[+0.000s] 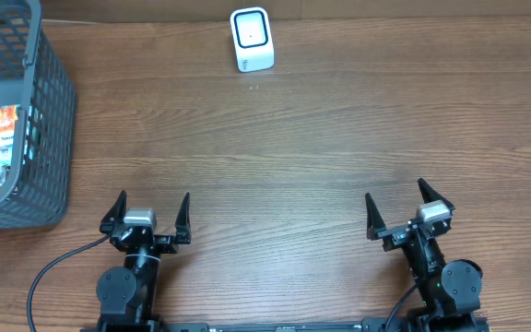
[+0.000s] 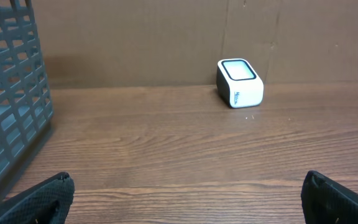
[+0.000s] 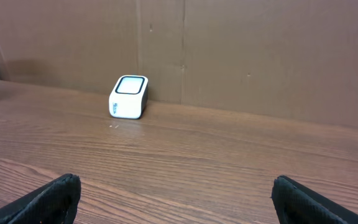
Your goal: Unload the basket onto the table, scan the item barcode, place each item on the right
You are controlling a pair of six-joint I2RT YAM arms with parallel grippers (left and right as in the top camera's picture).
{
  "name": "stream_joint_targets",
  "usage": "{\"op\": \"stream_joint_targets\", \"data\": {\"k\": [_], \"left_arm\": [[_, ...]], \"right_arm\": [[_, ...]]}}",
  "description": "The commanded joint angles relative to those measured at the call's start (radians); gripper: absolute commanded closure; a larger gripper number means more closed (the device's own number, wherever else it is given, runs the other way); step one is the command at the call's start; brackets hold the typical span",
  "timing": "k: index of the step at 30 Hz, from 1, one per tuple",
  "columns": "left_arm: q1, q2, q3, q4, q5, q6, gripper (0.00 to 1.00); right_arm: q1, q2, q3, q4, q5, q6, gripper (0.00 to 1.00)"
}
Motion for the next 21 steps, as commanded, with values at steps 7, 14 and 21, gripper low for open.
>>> {"op": "stream_joint_targets", "data": {"k": [7, 14, 21], "left_arm": [[0.007, -0.007, -0.004, -0.002, 0.01, 0.023, 0.0], [0.007, -0.007, -0.004, -0.001, 0.0, 0.023, 0.0], [0.007, -0.007, 0.02, 0.121, 0.092, 0.016, 0.0]], "right_arm": [[-0.001, -0.006, -0.011, 0.005, 0.001, -0.001, 0.0], [-0.001, -0.006, -0.011, 0.005, 0.001, -0.001, 0.0], [-0.001, -0.006, -0.011, 0.005, 0.001, -0.001, 0.0]]}}
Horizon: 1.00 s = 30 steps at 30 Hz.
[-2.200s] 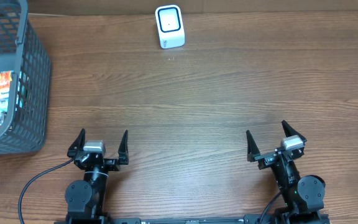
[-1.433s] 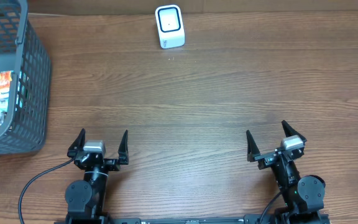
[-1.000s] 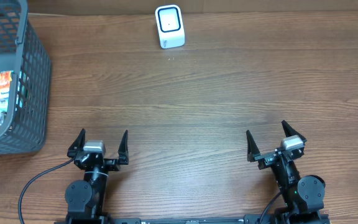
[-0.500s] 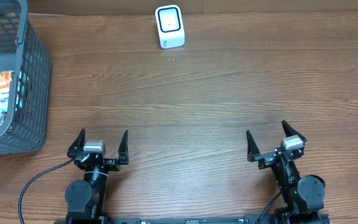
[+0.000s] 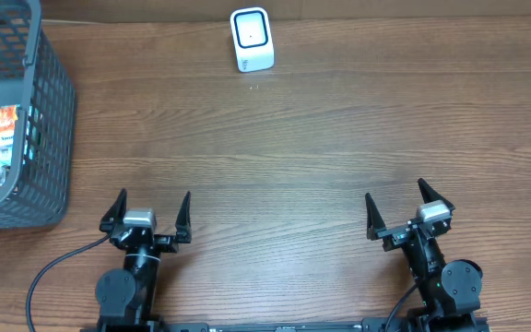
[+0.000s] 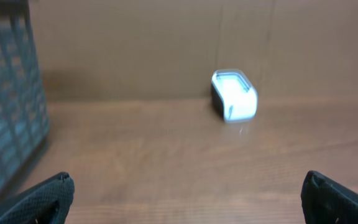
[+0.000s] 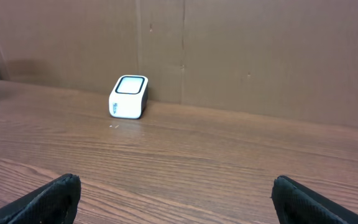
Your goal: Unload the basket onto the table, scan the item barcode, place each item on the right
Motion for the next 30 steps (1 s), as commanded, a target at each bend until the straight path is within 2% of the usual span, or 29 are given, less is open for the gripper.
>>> {"op": "stream_joint_targets", "data": {"k": [1, 11, 16, 21, 30], "left_arm": [[0.007, -0.007, 0.046, 0.087, 0.092, 0.019, 0.0], [0.007, 0.025, 0.469, 0.098, 0.109, 0.099, 0.0], [0.007, 0.16, 0.756, 0.043, 0.11, 0.117, 0.0], [0.007, 0.388, 1.107, -0.126, 0.108, 0.133, 0.0], [0.007, 0.902, 1.849, -0.717, 0.079, 0.196, 0.0]], "right_arm": [[-0.001, -0.006, -0.011, 0.005, 0.001, -0.001, 0.0], [-0.001, -0.006, -0.011, 0.005, 0.001, -0.001, 0.0], [-0.001, -0.006, -0.011, 0.005, 0.001, -0.001, 0.0], [-0.001, -0.006, -0.011, 0.005, 0.001, -0.001, 0.0], [-0.001, -0.006, -0.011, 0.005, 0.001, -0.001, 0.0]]}}
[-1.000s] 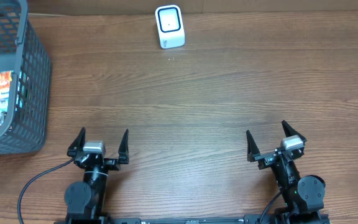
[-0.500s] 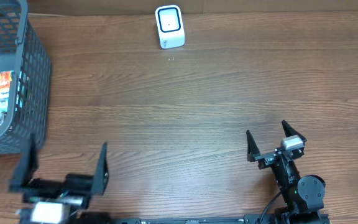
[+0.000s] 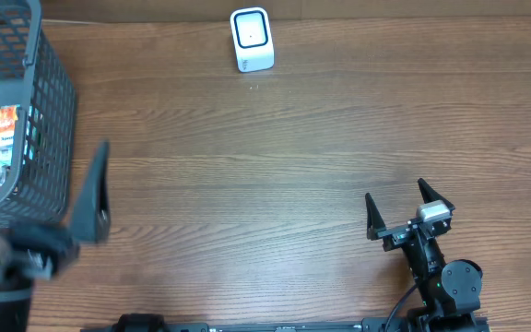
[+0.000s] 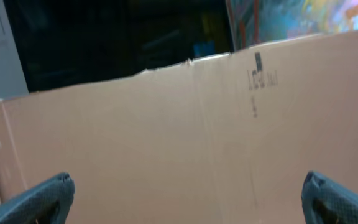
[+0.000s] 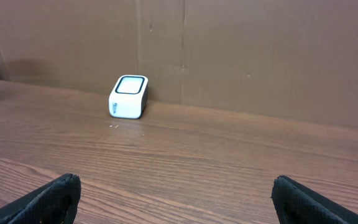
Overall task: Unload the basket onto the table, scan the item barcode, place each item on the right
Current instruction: 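Raise the left gripper and reach down into the grey basket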
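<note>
The white barcode scanner (image 3: 251,39) stands at the table's far edge, and it shows again in the right wrist view (image 5: 128,96). Several colourful packets lie in the grey basket (image 3: 52,101) at the left. My left gripper (image 4: 184,200) is raised beside the basket's near corner, blurred, with one finger (image 3: 91,192) showing in the overhead view. It is open and empty, and its camera faces only the cardboard wall. My right gripper (image 3: 404,207) rests open and empty near the front edge, facing the scanner.
A brown cardboard wall (image 5: 260,56) runs behind the table's far edge. The wooden tabletop (image 3: 293,138) stretches between the grippers and the scanner.
My left arm has left its rest spot at the front and now sits raised, further left, by the basket, its camera tilted up off the table. The right arm has not moved.
Both grippers rested open at the front edge, facing the scanner. Then the left wrist view was blurred while the arm stood in nearly the same place. Now the left gripper is lifted beside the basket, still open and empty.
</note>
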You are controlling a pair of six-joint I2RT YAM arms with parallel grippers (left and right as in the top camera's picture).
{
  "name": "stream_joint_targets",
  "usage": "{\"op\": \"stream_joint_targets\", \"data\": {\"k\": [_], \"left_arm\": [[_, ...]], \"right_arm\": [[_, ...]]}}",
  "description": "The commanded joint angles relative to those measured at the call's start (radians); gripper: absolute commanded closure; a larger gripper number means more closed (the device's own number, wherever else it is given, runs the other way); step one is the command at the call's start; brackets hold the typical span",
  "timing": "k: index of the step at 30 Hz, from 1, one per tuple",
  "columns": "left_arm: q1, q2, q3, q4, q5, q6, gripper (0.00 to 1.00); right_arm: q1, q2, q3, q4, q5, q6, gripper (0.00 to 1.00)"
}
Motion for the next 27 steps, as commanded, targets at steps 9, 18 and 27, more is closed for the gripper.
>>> {"op": "stream_joint_targets", "data": {"k": [9, 18, 27], "left_arm": [[0.007, 0.591, 0.699, -0.645, -0.077, 0.085, 0.0], [0.007, 0.801, 0.705, -0.758, -0.127, 0.129, 0.0], [0.026, 0.821, 0.703, -0.752, -0.4, 0.167, 0.0]], "right_arm": [[-0.001, -0.006, -0.011, 0.005, 0.001, 0.0, 0.0], [-0.001, -0.006, -0.011, 0.005, 0.001, 0.0, 0.0], [-0.001, -0.006, -0.011, 0.005, 0.001, 0.0, 0.0]]}}
